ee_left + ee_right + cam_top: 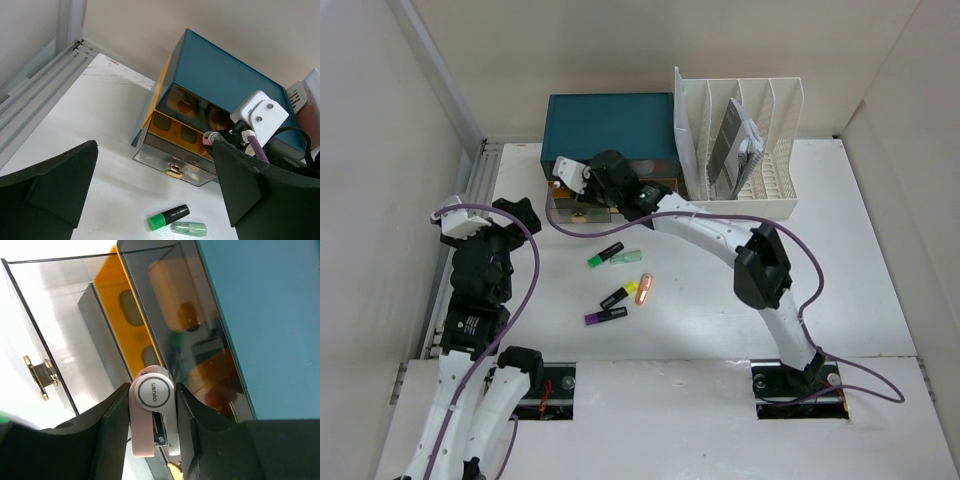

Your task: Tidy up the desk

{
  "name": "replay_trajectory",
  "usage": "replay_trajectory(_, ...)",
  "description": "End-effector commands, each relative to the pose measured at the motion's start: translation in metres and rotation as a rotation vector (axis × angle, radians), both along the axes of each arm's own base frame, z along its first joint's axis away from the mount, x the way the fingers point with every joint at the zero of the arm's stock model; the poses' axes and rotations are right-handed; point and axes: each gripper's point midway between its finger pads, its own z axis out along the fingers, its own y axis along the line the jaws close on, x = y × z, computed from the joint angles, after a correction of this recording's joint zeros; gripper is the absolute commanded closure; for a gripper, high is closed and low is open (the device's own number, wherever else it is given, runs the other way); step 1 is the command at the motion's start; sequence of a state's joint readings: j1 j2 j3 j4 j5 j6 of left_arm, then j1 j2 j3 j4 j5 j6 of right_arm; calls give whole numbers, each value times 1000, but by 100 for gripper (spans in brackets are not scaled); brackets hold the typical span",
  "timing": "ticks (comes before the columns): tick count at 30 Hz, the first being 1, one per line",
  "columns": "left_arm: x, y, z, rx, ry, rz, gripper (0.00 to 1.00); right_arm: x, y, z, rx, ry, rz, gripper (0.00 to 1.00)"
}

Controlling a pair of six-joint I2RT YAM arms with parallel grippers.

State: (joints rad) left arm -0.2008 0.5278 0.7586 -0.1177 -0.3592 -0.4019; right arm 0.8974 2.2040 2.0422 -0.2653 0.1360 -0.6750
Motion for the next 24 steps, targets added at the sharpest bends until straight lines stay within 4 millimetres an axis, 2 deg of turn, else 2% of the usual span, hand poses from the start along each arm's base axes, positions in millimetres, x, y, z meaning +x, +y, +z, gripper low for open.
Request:
replay_trajectory(1,1,1,3,-1,-21,6,3,-2,14,32,85,-25,27,64)
replay_trajectory(2,1,1,3,-1,-21,6,3,-2,15,28,83,-9,22,55)
replay_trajectory(6,1,1,3,-1,-21,6,3,-8,19,27,100,29,50,36)
replay_trajectory(7,1,1,3,-1,-21,6,3,-11,20,24,93,41,60,36)
replay_trajectory(9,1,1,3,-1,-21,6,3,-15,19,37,124,50,63,33)
replay_trajectory(10,1,1,3,-1,-21,6,3,-18,21,35,121,64,80,33)
replay_trajectory(12,1,1,3,-1,-21,6,3,-27,21,50,156,80,103,33)
replay_trajectory(14,1,1,3,-1,-21,6,3,-36,22,51,161,100,145,45)
replay_trajectory(15,1,1,3,-1,-21,6,3,-43,22,47,164,125,166,57)
replay_trajectory(16,1,1,3,-1,-21,6,3,-50,24,49,167,143,201,75)
replay_trajectory(19,1,1,3,-1,-21,6,3,-80,30,31,123,242,348,98)
replay_trajectory(20,1,1,3,-1,-21,6,3,-92,32,27,113,275,410,100)
replay_trajectory(24,1,1,3,-1,-21,6,3,-109,33,6,74,351,487,100)
